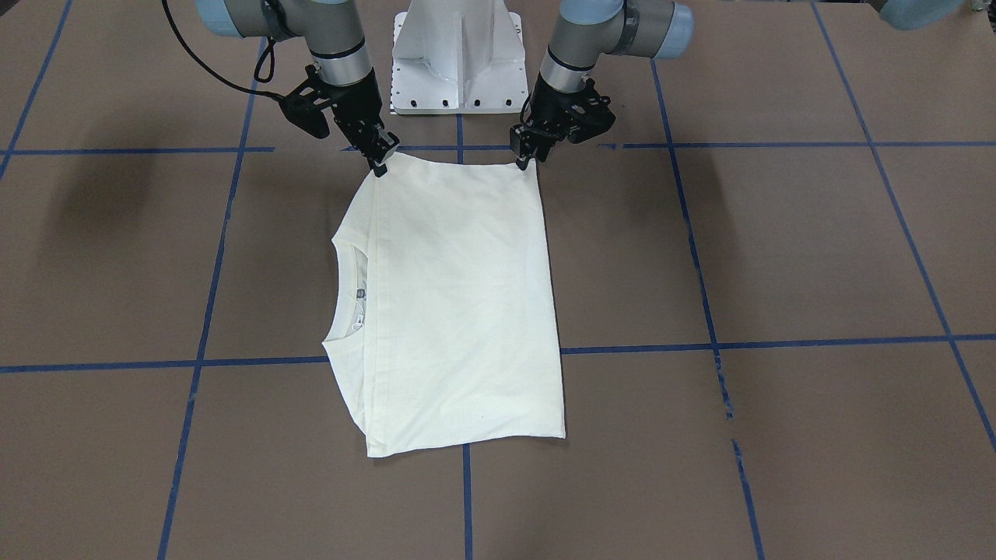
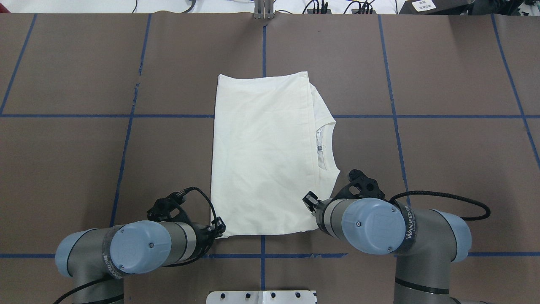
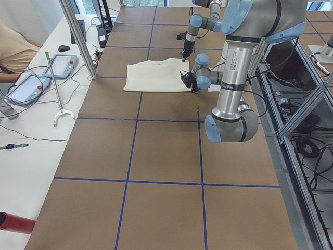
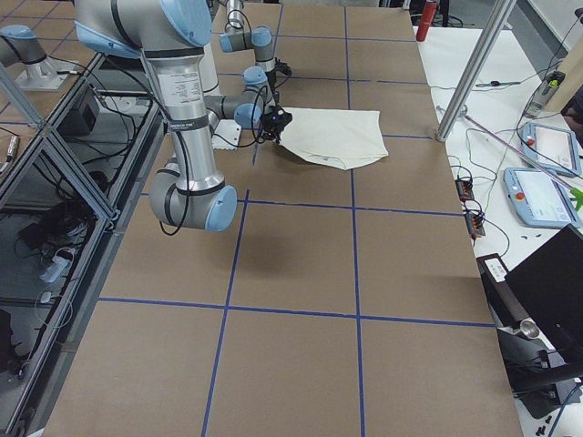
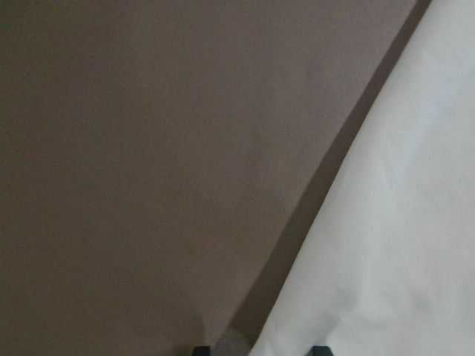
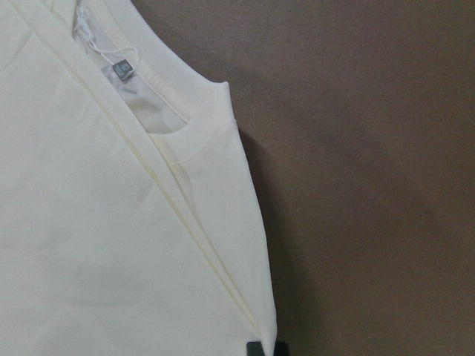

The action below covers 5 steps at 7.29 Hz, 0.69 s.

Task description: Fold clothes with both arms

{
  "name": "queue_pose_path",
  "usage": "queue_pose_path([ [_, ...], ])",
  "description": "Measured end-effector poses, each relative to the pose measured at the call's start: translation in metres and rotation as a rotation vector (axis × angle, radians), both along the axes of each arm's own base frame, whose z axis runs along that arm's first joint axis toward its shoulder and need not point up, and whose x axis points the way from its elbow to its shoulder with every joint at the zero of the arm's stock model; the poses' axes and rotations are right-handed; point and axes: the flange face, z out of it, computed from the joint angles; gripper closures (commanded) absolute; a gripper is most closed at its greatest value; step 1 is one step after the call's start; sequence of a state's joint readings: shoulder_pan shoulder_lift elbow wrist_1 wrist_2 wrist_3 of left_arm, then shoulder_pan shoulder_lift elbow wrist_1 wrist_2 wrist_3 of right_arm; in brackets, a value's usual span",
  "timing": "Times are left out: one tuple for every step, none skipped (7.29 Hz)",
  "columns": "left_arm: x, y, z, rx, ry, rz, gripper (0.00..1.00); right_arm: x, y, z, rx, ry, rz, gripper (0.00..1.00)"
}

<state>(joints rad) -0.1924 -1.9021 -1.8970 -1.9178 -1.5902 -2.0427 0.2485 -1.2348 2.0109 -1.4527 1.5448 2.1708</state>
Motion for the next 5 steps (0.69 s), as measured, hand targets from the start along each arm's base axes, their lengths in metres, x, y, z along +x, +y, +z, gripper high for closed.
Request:
queue_pose_path([
  [0.0,0.0,0.0,0.0,0.001,0.001,1.0,0.001,0.0,-0.001,0.001,-0.001,0.0,1.0],
  [0.0,0.0,0.0,0.001,0.002,0.003,1.0,0.001,0.0,-0.001,0.001,-0.002,0.0,1.0],
  [-0.001,0.001,-0.004,0.003,0.012,0.005,1.0,0.001,0.001,-0.001,0.001,-0.002,0.0,1.0],
  [-0.009,0.001,-0.017,0.007,0.04,0.005,1.0,0.0,0.003,-0.002,0.002,-0.003,-0.004,1.0],
  [-0.024,0.002,-0.037,0.014,0.079,0.003,1.0,-0.001,0.012,-0.004,0.003,-0.01,-0.019,1.0],
])
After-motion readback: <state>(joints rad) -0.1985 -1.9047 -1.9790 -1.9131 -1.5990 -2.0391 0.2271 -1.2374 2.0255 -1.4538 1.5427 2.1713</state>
